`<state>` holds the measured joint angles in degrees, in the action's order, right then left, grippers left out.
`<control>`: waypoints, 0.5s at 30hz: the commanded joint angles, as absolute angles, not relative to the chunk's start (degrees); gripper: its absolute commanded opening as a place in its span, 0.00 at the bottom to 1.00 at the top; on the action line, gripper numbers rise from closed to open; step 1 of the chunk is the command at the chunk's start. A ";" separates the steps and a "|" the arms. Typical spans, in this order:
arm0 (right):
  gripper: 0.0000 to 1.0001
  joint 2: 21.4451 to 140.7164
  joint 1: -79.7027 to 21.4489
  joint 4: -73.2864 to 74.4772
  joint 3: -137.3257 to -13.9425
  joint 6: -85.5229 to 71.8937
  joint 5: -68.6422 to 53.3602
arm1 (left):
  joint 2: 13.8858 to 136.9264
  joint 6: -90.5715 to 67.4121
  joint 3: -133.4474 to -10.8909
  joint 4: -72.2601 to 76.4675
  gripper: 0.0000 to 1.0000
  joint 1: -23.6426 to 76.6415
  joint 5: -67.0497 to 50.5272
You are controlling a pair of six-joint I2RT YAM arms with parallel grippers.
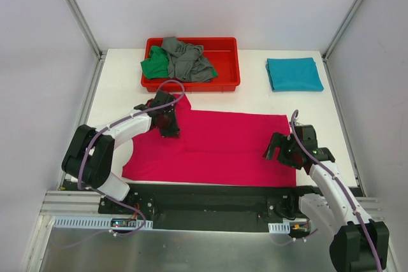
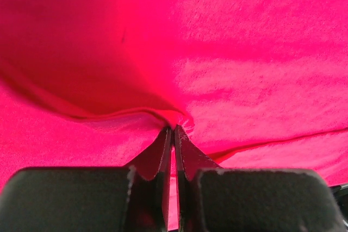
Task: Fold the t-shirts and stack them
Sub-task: Fold the flattened tshirt in 1/3 of the way
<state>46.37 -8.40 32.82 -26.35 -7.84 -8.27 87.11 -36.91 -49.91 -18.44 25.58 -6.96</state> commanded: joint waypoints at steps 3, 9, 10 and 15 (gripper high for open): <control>0.96 46.76 -8.61 32.17 -27.25 -6.68 -6.86 | 89.21 -32.44 -53.79 -18.28 0.00 26.19 -7.20; 0.96 46.93 -8.61 32.43 -27.42 -6.59 -6.50 | 88.25 -30.85 -54.49 -18.37 0.49 26.19 -9.40; 0.96 46.85 -8.61 32.34 -27.42 -6.59 -6.33 | 87.72 -30.59 -54.75 -18.37 0.58 26.19 -9.84; 0.96 47.19 -8.61 31.90 -27.07 -6.59 -4.75 | 83.68 -30.32 -54.41 -17.93 0.85 26.72 -9.59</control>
<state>46.85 -8.40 32.80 -26.35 -7.33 -6.85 88.53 -31.86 -52.80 -18.24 25.63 -8.97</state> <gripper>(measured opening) 0.960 0.774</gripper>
